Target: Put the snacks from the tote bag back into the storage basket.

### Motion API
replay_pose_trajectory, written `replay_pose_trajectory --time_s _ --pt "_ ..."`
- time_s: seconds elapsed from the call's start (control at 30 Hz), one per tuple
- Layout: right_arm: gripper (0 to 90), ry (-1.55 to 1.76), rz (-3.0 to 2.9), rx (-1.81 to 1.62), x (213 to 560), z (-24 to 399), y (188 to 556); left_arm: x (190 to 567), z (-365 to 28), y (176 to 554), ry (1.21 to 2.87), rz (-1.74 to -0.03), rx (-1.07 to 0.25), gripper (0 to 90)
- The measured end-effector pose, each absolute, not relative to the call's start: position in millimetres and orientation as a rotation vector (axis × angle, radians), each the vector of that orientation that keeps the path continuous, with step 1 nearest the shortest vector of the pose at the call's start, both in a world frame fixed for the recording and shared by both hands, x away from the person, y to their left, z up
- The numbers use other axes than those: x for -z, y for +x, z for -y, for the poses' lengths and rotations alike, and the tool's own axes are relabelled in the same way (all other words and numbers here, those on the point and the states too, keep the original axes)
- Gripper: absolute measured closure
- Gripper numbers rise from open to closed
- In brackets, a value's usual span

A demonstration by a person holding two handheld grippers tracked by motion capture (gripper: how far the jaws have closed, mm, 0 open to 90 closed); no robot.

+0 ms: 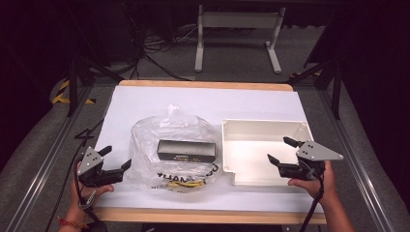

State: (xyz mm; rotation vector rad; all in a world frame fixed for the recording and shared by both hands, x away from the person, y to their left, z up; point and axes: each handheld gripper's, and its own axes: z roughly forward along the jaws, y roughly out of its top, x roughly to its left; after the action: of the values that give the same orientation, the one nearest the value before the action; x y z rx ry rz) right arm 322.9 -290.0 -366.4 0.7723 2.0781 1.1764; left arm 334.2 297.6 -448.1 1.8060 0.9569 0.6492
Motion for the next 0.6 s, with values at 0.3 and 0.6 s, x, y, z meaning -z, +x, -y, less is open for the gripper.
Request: replay_pose_trajectory --time_s 0.3,0.6 --pt "29.3 0.702 -2.225 -1.138 365 259 350 449 -298 334 1.812 -0.958 -0.654 12.0" --pt "31.1 0.575 -2.352 -1.130 358 226 374 449 -297 334 1.813 -0.952 -0.650 12.0"
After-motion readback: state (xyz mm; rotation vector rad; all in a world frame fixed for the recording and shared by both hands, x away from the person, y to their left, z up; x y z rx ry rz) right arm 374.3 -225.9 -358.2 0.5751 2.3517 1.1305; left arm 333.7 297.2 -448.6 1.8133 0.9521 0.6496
